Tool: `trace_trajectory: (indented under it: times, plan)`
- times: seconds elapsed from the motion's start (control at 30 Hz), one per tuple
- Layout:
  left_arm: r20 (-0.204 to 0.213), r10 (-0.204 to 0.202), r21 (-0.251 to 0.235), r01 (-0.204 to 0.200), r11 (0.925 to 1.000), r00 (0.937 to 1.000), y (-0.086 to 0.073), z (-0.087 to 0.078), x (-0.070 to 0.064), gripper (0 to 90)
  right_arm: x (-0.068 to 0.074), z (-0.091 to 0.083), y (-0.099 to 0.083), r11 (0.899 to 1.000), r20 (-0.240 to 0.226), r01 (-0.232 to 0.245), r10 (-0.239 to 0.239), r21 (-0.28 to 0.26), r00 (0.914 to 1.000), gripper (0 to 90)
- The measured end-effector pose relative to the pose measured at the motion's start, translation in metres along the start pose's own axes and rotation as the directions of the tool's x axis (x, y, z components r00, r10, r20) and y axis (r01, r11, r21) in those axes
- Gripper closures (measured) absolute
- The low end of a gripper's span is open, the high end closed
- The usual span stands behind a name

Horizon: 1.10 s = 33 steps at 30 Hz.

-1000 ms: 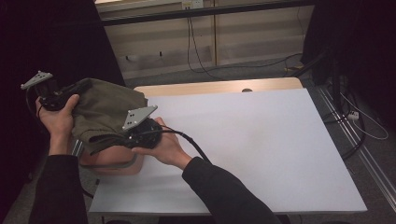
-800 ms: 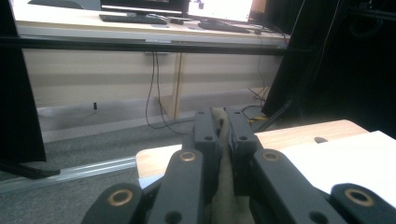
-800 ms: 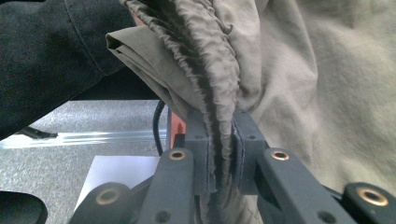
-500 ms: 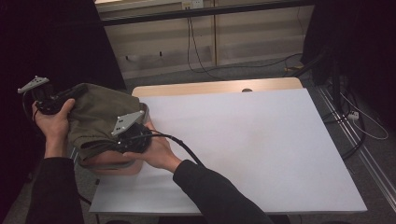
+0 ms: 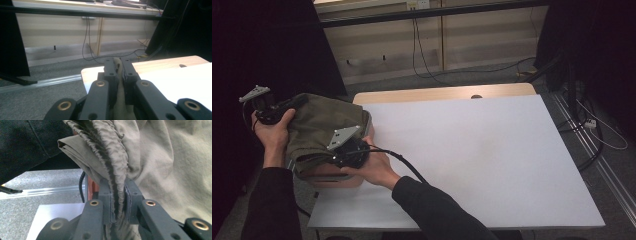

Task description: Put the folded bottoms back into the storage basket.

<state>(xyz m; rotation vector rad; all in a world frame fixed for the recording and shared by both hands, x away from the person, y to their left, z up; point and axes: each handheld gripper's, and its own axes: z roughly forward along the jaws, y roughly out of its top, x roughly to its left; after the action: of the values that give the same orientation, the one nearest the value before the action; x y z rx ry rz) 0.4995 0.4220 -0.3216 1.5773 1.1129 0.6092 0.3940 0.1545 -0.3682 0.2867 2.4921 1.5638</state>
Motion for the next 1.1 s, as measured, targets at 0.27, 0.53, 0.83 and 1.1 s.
trace_trajectory:
  times: [0.27, 0.53, 0.83, 1.1]
  plan:
    - [0.014, -0.026, 0.008, 0.026, 0.9996, 0.9996, -0.015, 0.006, 0.011, 85.6, 0.006, 0.011, -0.006, 1.000, 0.025, -0.008, 0.007, 0.016, 0.9997, 77.9]
    - [0.054, -0.017, 0.037, 0.015, 0.9992, 0.9984, -0.025, 0.017, 0.009, 85.6, 0.007, 0.014, -0.013, 0.999, 0.016, -0.029, 0.028, 0.017, 0.9995, 77.5]
    - [0.069, -0.026, 0.051, 0.022, 0.9984, 0.9973, -0.033, 0.024, 0.010, 85.6, 0.006, 0.017, -0.017, 0.999, -0.013, -0.039, 0.039, 0.016, 0.9992, 76.9]
    - [0.073, -0.011, 0.076, 0.005, 0.9971, 0.9973, -0.034, 0.033, 0.011, 85.5, 0.005, 0.024, -0.021, 0.998, -0.019, -0.054, 0.054, 0.015, 0.9983, 76.6]
